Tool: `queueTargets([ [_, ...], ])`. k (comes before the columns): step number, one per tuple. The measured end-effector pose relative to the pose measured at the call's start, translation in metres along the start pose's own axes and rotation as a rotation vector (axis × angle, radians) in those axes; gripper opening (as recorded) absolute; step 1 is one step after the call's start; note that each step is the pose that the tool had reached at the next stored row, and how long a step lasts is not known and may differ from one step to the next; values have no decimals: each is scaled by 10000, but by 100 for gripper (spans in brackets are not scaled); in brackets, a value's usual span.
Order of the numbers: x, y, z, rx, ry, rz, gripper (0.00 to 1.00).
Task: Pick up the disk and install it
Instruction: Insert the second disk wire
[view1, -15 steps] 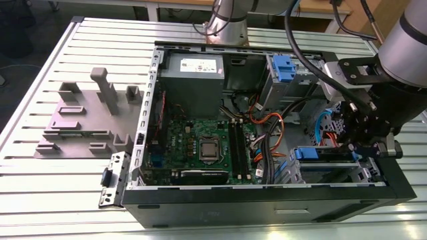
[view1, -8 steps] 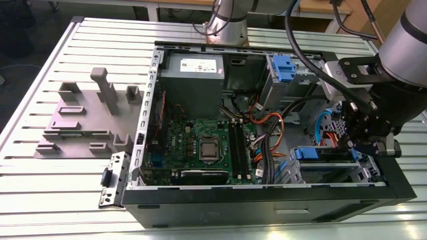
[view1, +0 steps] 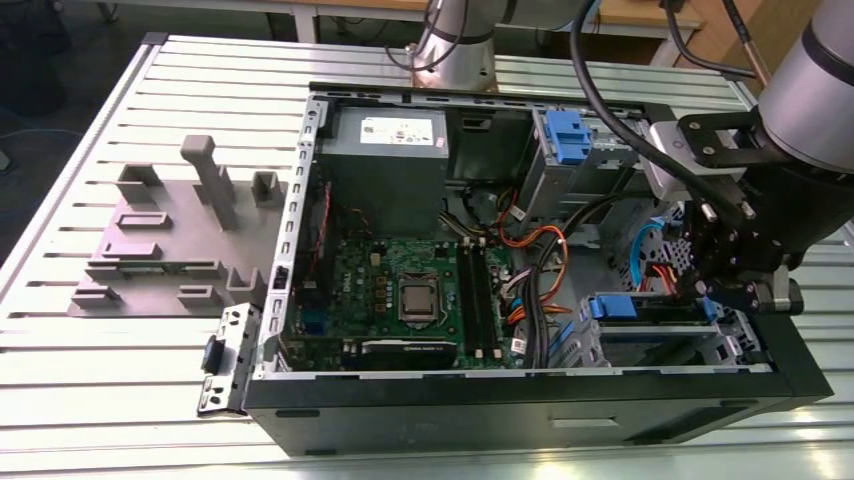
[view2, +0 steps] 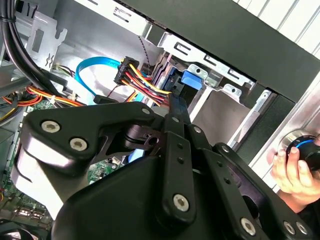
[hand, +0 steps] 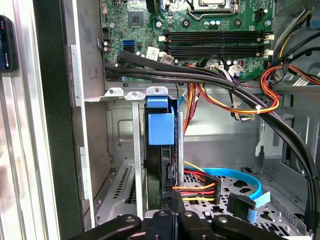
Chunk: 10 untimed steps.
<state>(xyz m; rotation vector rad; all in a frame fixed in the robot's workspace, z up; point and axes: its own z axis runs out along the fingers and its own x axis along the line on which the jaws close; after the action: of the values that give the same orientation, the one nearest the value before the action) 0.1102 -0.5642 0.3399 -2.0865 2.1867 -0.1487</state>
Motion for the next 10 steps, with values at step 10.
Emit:
queueTargets([
  [10,2,65,-10,0,2,0,11],
])
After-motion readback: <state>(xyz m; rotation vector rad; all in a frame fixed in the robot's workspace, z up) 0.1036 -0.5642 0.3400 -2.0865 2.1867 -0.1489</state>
